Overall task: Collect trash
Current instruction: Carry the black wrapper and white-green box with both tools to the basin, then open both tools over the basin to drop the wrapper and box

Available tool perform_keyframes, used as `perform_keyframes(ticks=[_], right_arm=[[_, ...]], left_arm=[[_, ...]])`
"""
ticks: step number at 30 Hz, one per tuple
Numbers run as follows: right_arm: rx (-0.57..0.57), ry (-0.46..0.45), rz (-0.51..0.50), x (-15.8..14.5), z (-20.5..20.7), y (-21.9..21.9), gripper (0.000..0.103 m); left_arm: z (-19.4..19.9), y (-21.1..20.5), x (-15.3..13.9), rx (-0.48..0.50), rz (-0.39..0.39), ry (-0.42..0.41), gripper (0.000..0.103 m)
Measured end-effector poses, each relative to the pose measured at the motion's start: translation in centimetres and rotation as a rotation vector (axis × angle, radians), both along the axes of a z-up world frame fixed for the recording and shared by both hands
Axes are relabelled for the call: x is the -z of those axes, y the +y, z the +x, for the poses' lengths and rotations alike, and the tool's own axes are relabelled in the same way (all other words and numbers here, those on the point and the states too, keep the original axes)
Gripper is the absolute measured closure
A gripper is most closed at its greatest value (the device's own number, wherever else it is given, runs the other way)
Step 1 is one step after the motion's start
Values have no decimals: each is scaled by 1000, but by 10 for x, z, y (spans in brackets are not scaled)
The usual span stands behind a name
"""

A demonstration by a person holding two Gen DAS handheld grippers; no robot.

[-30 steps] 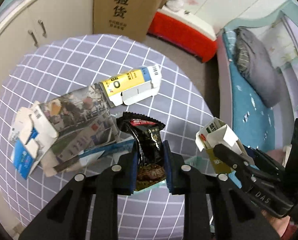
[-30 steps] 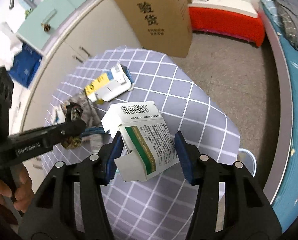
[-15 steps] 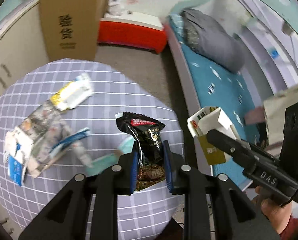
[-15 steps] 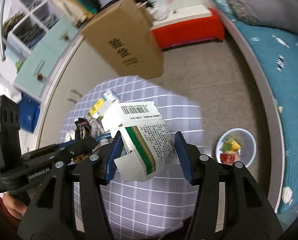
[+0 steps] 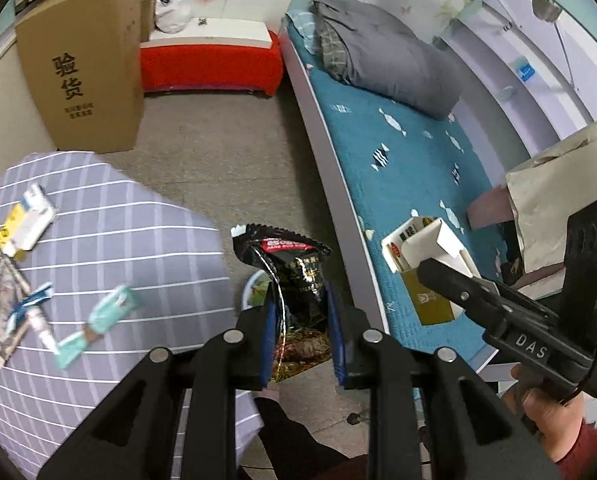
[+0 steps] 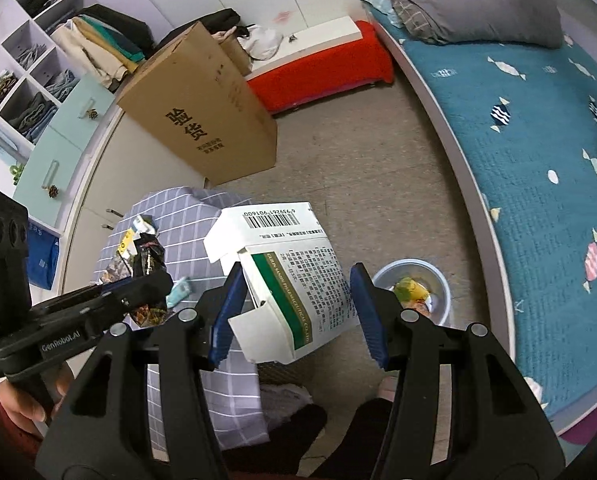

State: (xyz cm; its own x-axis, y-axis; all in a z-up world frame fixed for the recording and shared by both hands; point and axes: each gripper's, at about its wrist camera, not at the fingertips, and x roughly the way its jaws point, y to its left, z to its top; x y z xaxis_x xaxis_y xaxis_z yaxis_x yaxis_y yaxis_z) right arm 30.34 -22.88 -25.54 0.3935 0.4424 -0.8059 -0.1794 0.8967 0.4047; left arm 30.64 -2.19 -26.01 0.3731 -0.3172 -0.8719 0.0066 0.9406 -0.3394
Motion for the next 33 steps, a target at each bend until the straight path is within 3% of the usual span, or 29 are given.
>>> perform_keyframes(ticks=[5,7,21,33], right_arm=[[-4,6,7,5,8,-23,43],[4,0,0,6,9,-31,36],[89,-141,-58,-28,-8,-86,33],[172,-205,-65,-42,-12,-116,32]], left_arm=[[11,-30,4,12,11,12,81],[14,-40,3,19,16,12,81],[29,-109,-4,123,31,-10,80],[41,-147,-12,202,19,-42,79]])
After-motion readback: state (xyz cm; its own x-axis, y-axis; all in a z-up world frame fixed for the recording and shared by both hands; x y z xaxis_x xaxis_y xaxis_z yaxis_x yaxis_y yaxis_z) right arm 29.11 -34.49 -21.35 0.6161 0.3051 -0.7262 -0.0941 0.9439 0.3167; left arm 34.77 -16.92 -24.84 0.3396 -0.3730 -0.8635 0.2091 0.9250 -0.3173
